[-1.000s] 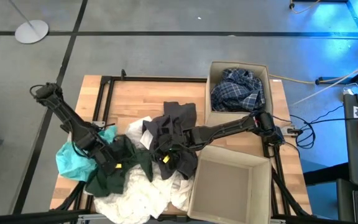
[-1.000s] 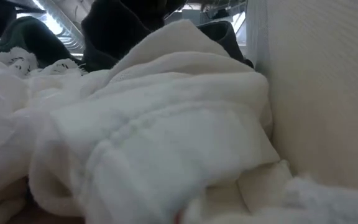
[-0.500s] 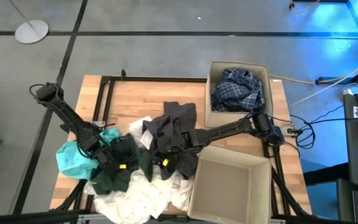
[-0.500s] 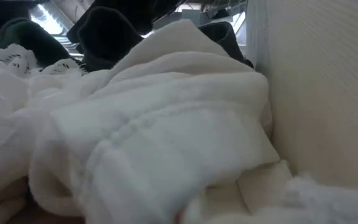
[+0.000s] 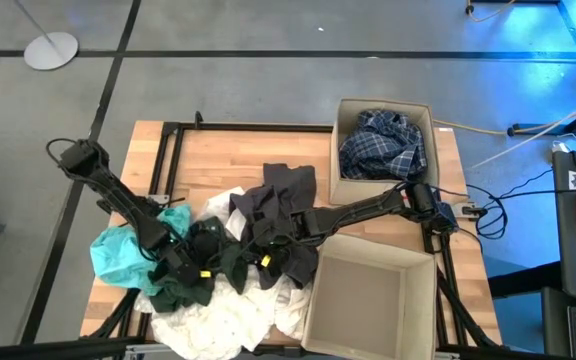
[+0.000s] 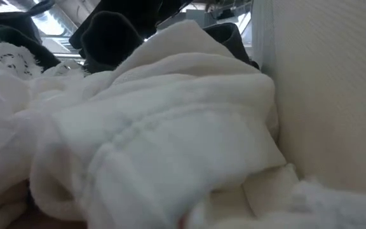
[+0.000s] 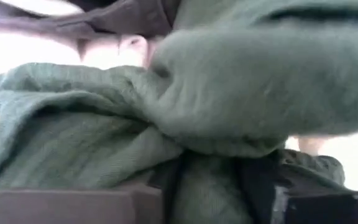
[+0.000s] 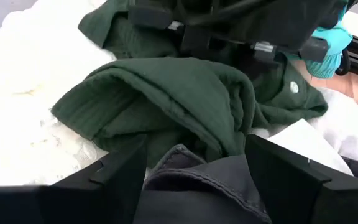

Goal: Sort clothes
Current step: Put the green sweater into the top laundry organizer

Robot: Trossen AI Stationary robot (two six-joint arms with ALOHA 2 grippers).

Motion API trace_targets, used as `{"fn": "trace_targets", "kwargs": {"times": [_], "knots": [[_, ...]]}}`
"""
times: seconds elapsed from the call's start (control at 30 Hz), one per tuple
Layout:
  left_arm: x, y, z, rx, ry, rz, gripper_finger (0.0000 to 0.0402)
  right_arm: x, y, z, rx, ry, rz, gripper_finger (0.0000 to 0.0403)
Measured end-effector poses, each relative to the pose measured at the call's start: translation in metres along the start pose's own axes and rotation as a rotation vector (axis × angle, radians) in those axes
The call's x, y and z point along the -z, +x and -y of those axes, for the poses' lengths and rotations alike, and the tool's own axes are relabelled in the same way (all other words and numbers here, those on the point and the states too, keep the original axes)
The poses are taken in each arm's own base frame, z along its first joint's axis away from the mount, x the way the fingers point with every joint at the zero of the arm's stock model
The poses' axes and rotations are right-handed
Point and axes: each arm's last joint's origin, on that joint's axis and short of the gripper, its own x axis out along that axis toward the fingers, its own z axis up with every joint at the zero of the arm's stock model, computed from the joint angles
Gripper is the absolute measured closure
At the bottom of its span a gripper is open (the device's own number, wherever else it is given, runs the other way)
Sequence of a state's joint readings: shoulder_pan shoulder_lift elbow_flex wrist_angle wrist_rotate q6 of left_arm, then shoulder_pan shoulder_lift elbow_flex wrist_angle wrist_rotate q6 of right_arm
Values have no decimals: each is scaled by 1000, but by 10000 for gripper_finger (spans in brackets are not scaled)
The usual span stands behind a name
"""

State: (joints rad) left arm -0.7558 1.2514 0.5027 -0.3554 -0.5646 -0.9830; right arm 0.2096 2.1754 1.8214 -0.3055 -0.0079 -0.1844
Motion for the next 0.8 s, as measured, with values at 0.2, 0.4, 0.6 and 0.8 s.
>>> {"fn": "trace_targets", "kwargs": {"times": [0.2,0.4,0.6,0.8], "knots": [[-18,-5,8,8,117,36,388,-5,-19,-2,24,-3,-48,130],[-74,-50,20,47,226,128,394,-38,-86,1,138,-22,-45,130],[-131,-99,13,-4,346,317,396,-50,-158,9,267,-19,-64,130],[-185,-135,-2,-81,402,469,395,-52,-221,12,345,-16,-69,130]]}}
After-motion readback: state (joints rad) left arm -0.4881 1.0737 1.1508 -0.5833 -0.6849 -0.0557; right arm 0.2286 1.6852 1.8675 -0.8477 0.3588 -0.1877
